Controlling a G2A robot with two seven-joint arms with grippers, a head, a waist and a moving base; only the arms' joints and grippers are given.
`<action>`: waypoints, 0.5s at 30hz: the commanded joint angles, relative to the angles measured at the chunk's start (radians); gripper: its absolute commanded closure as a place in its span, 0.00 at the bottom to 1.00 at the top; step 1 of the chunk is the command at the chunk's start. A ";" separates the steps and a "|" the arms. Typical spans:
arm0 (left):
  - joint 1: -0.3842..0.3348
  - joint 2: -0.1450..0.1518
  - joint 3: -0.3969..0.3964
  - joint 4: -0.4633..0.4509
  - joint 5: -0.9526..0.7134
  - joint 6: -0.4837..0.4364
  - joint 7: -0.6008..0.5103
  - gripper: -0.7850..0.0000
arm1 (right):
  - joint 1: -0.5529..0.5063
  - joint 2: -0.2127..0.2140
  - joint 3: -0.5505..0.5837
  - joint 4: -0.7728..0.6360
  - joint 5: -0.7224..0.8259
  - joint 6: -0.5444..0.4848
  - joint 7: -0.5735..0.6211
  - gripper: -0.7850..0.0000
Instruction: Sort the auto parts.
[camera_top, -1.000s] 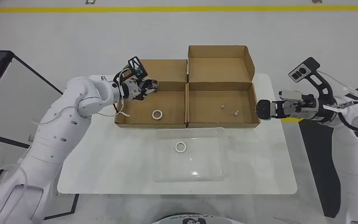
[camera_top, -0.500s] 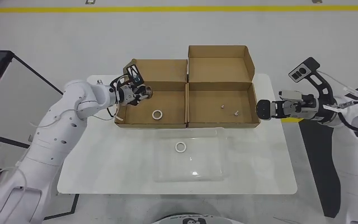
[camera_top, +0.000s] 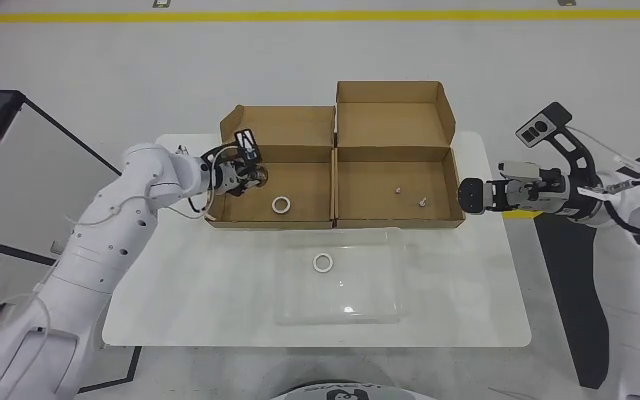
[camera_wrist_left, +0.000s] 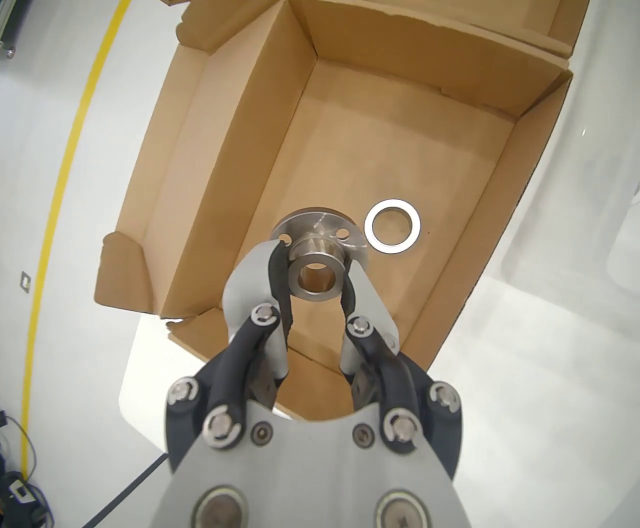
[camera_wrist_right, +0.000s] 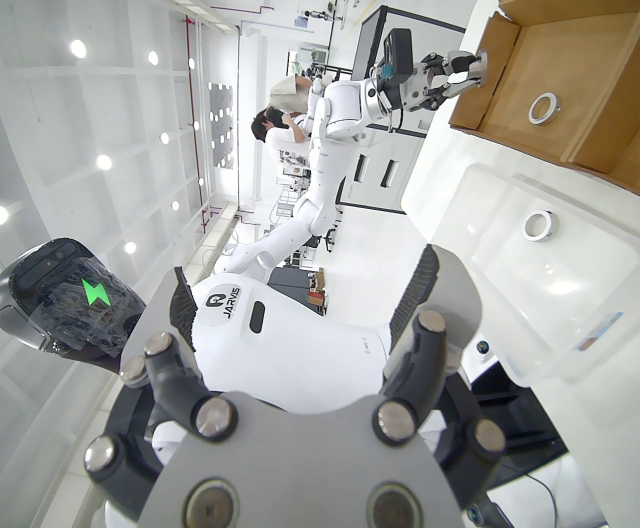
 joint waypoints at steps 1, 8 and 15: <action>-0.009 -0.003 0.012 0.008 0.012 -0.014 -0.005 1.00 | 0.000 0.000 0.000 0.000 0.000 0.000 0.000 0.00; -0.042 -0.015 0.063 0.037 0.044 -0.065 -0.053 1.00 | 0.000 0.000 0.000 0.000 0.000 0.000 0.000 0.00; -0.072 -0.026 0.103 0.092 0.081 -0.104 -0.064 1.00 | 0.000 0.000 0.000 0.000 0.000 0.000 0.000 0.00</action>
